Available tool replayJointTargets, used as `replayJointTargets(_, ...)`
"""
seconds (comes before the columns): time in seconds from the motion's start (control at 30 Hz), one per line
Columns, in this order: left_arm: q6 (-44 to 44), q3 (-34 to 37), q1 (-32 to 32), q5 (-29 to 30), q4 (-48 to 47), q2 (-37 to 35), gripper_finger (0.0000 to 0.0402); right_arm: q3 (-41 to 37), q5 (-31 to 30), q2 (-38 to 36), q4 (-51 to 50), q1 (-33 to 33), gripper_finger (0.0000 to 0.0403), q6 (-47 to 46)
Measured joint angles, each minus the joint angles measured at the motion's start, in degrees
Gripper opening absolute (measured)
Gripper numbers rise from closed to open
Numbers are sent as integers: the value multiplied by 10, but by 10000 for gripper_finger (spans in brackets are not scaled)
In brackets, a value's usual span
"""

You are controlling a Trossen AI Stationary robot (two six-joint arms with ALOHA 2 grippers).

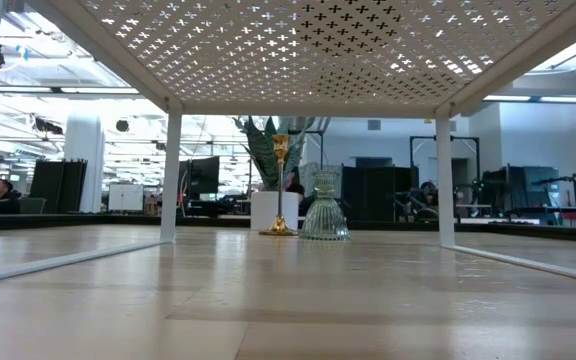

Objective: Pick & Place candle stick holders
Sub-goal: Put the top gold candle holder on the shelf, then align the gold candle holder with the other gold candle holder on the shelf

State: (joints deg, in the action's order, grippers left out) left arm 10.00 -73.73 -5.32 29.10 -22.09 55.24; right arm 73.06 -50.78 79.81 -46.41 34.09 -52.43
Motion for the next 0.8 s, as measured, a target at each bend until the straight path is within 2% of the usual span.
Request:
replayJointTargets(0.17,0,0,0,0,0,0,218,0,0,0,-12,0,101,0)
replayJointTargets(0.4,0,0,0,0,0,0,218,0,14,-2,-23,0,203,-1)
replayJointTargets(0.57,0,0,0,0,-1,0,218,1,104,-28,-59,-1,251,-26)
replayJointTargets(0.8,0,0,0,0,-1,0,218,1,220,-94,-130,2,246,-109)
